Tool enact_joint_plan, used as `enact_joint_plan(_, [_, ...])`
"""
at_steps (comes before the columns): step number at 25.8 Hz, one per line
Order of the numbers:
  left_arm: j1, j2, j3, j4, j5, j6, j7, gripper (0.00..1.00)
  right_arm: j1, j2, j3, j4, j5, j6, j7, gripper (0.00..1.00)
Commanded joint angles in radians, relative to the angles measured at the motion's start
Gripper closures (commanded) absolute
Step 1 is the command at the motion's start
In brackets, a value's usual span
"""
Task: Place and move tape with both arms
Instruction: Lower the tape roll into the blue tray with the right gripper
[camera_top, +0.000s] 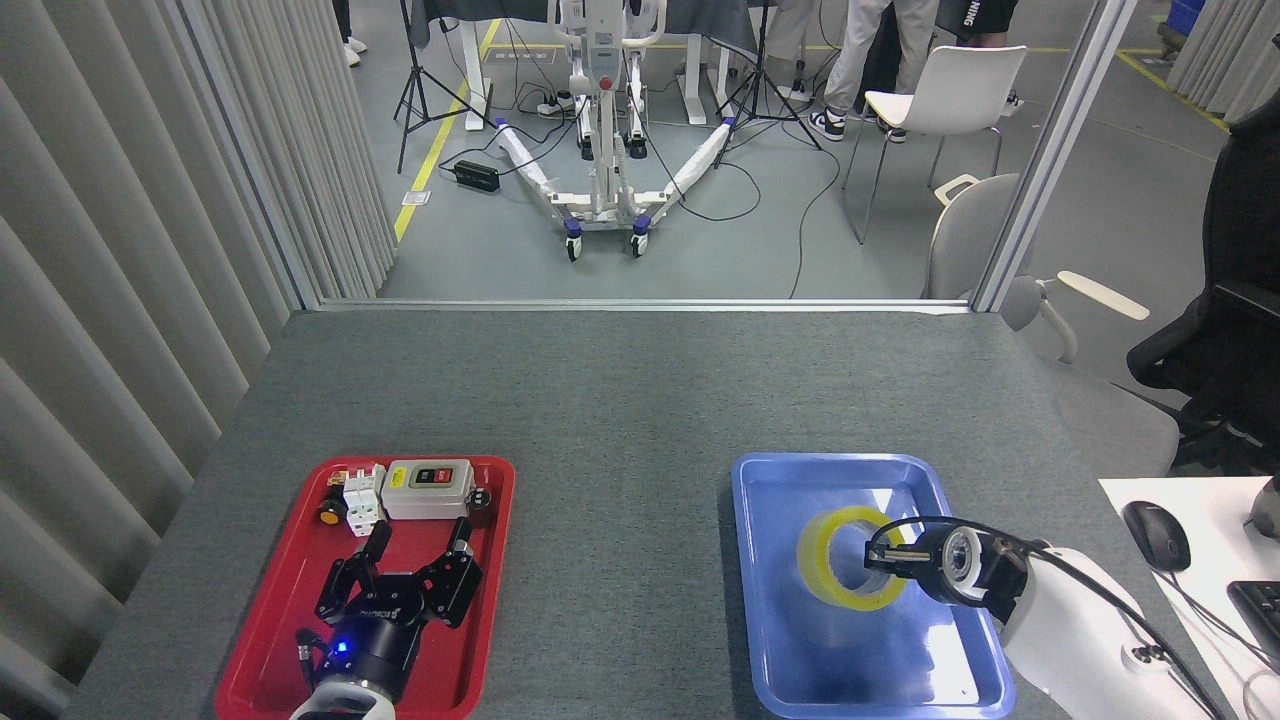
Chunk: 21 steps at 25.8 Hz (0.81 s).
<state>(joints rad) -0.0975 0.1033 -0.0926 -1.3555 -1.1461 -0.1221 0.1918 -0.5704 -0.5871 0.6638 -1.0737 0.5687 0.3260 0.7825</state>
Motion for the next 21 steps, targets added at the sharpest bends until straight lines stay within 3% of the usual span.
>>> enact_joint_plan(1, [0.001,-0.002,-0.002,-0.001,0.000,0.012,0.000,0.01,-0.013,0.012,0.022,0.044,-0.003,-0.019,0.001,0.84])
enact_joint_plan(8, [0.018,0.007,0.007,-0.005,0.006,0.053,0.001,0.01,-0.031,0.026,0.022,0.069,-0.001,-0.027,-0.022,0.72])
enact_joint_plan(15, [0.019,0.009,0.022,-0.005,0.005,0.053,0.006,0.01,-0.036,0.026,0.020,0.069,0.002,-0.025,-0.054,0.49])
enact_joint_plan(21, [0.018,0.009,0.027,-0.004,0.011,0.053,0.012,0.01,-0.033,0.024,0.017,0.055,0.008,-0.025,-0.078,0.40])
